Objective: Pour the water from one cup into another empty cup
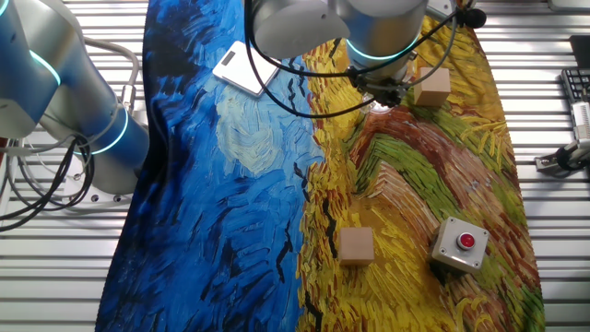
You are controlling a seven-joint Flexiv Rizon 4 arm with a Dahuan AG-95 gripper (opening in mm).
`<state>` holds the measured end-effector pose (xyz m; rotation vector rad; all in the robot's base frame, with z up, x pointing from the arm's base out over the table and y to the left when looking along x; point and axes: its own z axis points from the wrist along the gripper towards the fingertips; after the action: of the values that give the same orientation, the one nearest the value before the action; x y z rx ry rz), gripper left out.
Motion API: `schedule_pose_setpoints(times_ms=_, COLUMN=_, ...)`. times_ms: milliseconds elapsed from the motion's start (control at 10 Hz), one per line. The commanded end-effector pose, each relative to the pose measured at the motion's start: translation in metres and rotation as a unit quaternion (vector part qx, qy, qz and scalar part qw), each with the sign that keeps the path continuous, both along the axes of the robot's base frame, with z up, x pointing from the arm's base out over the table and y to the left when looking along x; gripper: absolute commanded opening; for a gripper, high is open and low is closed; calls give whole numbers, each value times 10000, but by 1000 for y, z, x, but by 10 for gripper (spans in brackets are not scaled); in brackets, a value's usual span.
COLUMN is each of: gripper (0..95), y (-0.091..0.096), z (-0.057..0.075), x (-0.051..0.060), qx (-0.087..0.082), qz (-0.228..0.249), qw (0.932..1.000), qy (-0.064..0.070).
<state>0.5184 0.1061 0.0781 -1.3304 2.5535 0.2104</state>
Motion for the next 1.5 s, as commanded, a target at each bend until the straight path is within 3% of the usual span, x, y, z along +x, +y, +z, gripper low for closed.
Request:
schedule_pose_setpoints(times_ms=100, gripper=190, y=0, z=0, x=0, qx=-10, qz=-3, qw=10000, qy=-6)
schedule_pose_setpoints(times_ms=400, gripper=190, y=0, z=0, x=0, qx=-22, qz=-4, qw=10000, qy=-7)
schedule_pose_setpoints(times_ms=500, gripper=0, y=0, z=0, x=0, qx=-24, qz=-6, qw=10000, qy=-12)
schedule_pose_setpoints(times_ms=1500, gripper=0, y=1, z=1, x=0, qx=-60, qz=-56, qw=9999, qy=60)
